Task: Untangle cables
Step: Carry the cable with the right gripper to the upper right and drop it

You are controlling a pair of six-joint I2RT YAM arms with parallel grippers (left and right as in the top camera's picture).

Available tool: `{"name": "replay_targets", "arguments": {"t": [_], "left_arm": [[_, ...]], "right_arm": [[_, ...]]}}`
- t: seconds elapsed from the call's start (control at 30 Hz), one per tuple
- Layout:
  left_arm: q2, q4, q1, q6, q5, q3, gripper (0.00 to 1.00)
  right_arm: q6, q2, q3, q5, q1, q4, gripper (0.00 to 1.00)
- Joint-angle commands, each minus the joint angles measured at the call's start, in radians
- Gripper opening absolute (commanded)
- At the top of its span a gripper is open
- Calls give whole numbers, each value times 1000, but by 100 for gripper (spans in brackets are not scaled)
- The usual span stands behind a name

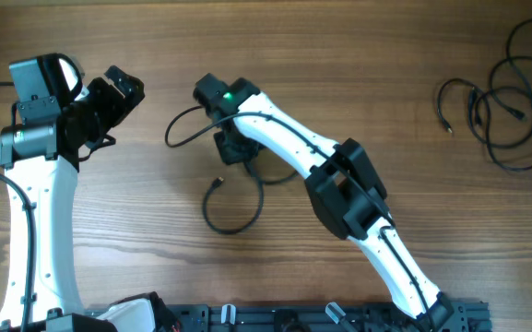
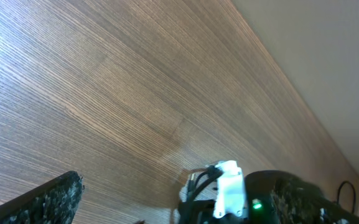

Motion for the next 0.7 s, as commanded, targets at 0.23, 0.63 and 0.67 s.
{"name": "replay_targets", "arguments": {"t": [0.23,0.63,0.67], "left_arm": [[-3,0,6,15,-2,6,100],[-3,0,6,15,-2,6,100],[-3,0,6,15,-2,6,100]], "right_arm": [[-205,-329,174,237,-304,-2,4],[-36,-402,166,573,-739,92,4],[-22,-401,163,590,-772,112,4]]}}
